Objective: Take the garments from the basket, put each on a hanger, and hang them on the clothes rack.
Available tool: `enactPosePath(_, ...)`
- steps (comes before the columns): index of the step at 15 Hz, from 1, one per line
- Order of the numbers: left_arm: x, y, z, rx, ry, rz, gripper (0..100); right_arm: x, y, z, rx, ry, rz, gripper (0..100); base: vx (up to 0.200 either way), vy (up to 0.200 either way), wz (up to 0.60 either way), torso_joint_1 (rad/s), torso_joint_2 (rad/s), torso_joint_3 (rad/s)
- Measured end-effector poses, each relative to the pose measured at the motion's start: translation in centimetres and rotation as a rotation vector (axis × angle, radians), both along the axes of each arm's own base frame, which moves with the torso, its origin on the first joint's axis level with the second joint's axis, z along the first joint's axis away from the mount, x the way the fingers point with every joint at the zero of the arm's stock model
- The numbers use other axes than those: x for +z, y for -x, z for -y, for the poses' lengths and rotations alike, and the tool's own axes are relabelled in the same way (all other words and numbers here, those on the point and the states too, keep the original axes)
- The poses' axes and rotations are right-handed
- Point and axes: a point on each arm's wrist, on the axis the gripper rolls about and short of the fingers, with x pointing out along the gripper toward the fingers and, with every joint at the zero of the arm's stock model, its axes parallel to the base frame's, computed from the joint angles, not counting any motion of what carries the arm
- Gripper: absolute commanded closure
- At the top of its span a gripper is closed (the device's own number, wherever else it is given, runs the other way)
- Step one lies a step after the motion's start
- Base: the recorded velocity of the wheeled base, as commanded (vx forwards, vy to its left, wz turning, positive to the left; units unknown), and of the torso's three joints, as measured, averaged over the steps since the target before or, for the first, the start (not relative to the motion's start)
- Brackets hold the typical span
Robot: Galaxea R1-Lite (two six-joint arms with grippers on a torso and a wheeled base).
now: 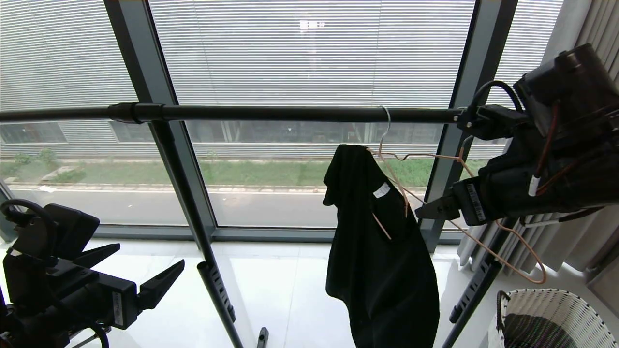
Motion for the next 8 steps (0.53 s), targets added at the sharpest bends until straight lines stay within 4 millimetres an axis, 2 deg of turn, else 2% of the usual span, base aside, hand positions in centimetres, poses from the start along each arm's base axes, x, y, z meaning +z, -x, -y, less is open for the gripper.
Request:
enactPosePath(1,0.0,-0.1,-0.2,0.016,-0.001,0.000,0,0.5,1.1,1.1,-0.001,0.017,-0.010,0,0.000,0.000,0.00,0.000,0.00,0.000)
enactPosePath(3,0.0,-0.1,-0.5,0.041,-0.001,0.000,0,1.2,2.8,3.3,-0.002,0.063,-0.020,0,-0.200,0.000,0.00,0.000,0.00,0.000)
enactPosePath(5,0.0,-0.2,-0.7,0.053,-0.001,0.000,0,1.9,3.3,4.7,-0.018,0.069,0.011,0,-0.200,0.000,0.00,0.012,0.00,-0.002)
enactPosePath(8,0.1,-0.2,-0.7,0.056,0.000,0.004,0,2.3,3.6,5.7,-0.036,0.070,0.035,0,-0.200,0.000,0.00,-0.010,0.00,0.005)
